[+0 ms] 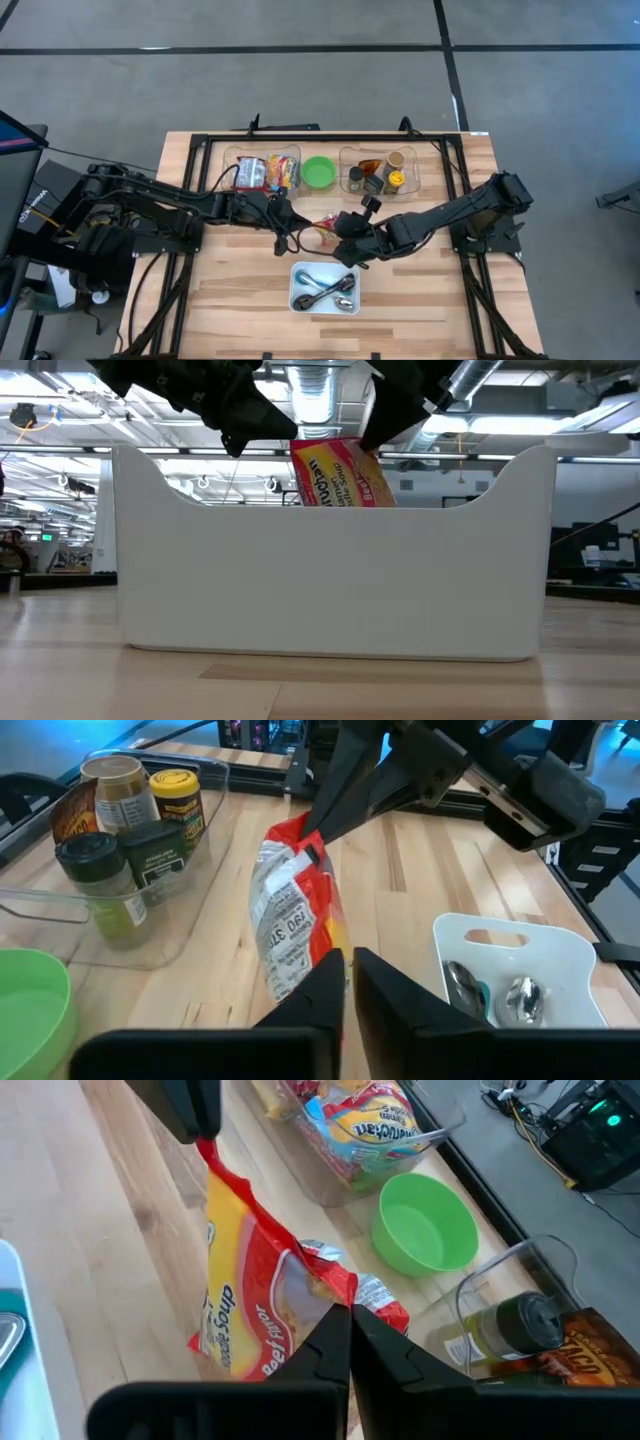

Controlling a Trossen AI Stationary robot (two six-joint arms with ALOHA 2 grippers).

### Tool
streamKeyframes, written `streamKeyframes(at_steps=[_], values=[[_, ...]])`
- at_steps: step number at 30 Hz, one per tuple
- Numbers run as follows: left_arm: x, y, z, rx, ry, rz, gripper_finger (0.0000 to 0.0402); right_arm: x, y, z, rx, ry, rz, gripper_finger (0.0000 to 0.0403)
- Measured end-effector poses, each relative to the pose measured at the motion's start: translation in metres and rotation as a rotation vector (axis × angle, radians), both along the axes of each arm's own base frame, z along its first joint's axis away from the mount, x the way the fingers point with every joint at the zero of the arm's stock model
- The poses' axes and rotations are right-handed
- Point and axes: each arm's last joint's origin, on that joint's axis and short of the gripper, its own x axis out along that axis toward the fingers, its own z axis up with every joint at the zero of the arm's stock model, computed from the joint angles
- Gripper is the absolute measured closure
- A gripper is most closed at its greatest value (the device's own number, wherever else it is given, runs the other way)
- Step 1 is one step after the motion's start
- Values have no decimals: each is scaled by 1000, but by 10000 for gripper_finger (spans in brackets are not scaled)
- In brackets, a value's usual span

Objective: Pick & Place Food Item
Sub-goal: Put the orange noodle pack into the left transparent bin

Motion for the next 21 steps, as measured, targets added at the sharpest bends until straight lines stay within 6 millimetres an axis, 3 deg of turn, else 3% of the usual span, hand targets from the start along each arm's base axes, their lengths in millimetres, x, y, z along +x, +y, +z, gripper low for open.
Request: streamKeyframes(at_steps=[14, 21], values=[[0, 1, -1, 21, 10, 27, 190, 2, -1, 1, 6, -17, -2, 403], [8, 0, -14, 21, 40, 28, 143, 3, -1, 1, 9, -26, -1, 403]])
